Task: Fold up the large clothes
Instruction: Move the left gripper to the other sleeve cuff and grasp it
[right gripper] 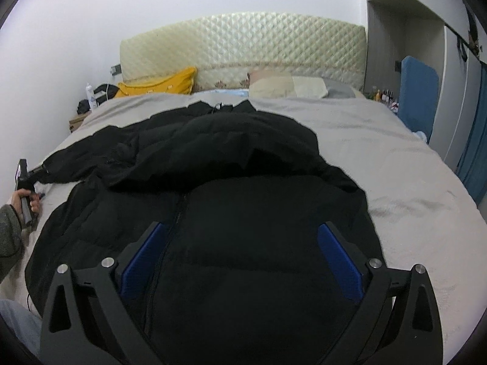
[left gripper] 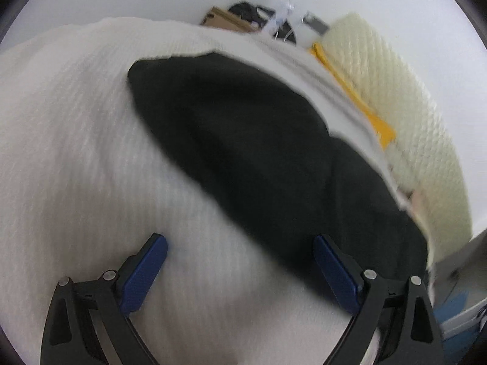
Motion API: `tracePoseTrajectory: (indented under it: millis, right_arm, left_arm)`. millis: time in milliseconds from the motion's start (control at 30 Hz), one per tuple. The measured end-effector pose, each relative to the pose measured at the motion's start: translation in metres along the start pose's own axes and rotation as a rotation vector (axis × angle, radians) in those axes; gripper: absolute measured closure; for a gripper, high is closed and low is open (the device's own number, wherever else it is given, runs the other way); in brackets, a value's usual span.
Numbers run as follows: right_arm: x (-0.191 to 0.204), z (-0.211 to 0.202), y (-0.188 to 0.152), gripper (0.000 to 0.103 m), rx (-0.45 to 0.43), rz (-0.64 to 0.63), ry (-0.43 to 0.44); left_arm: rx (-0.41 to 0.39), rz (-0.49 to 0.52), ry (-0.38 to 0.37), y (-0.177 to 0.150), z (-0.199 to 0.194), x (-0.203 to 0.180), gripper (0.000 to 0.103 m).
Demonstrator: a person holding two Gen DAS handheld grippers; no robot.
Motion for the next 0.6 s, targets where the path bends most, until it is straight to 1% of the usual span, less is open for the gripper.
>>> tracePoseTrajectory:
  millis: [67, 100, 167, 233, 300, 367, 400, 467, 500, 533, 567, 600]
  right_arm:
    - [0.004, 0.008, 0.000, 0.003, 0.012, -0.014, -0.015]
    - [0.005, 0.011, 0.000, 0.003, 0.017, -0.015, -0.020]
    - [0.006, 0.016, 0.001, 0.003, 0.021, -0.006, -0.022]
    - [0.007, 0.021, 0.002, 0.003, 0.024, -0.007, -0.028]
    - [0.008, 0.024, 0.001, 0.003, 0.033, -0.007, -0.032]
    - [0.008, 0.026, 0.000, 0.003, 0.043, -0.004, -0.034]
    - [0.007, 0.026, 0.000, 0.003, 0.045, -0.005, -0.037]
    - [0.004, 0.025, 0.000, 0.003, 0.042, 0.008, -0.036]
    - [0.003, 0.024, 0.000, 0.003, 0.042, 0.013, -0.033]
    - [0.002, 0.023, 0.001, 0.003, 0.038, 0.015, -0.032]
    - [0.002, 0.020, 0.002, 0.003, 0.031, 0.014, -0.034]
    - [0.002, 0.018, 0.003, 0.003, 0.024, 0.012, -0.035]
  left_arm:
    - [-0.002, -0.042, -0.015, 0.014, 0.008, 0.006, 0.006]
    - [-0.015, -0.082, -0.051, 0.024, 0.013, 0.011, 0.006]
    - [-0.028, -0.120, -0.061, 0.037, 0.021, 0.017, 0.006]
    - [-0.046, -0.130, -0.060, 0.045, 0.026, 0.018, 0.006]
    - [-0.055, -0.127, -0.046, 0.051, 0.031, 0.017, 0.015]
    - [-0.055, -0.124, -0.050, 0.054, 0.033, 0.016, 0.046]
    - [-0.052, -0.120, -0.066, 0.056, 0.034, 0.013, 0.052]
    - [-0.058, -0.118, -0.071, 0.059, 0.036, 0.012, 0.072]
    - [-0.070, -0.123, -0.080, 0.066, 0.038, 0.009, 0.077]
    - [-0.076, -0.123, -0.083, 0.067, 0.035, 0.007, 0.085]
    - [-0.080, -0.114, -0.081, 0.067, 0.030, 0.004, 0.089]
    - [-0.083, -0.089, -0.065, 0.069, 0.024, -0.003, 0.091]
Point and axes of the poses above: each gripper's, at about its wrist camera, not at the fingertips, and z roughly the way its jaws point, x to its left, y to its top, the point moved 3 cm from there along z, roughly the way its jaws point, and after that the axes turned 5 degrees about -y, right-handed, at the moved point
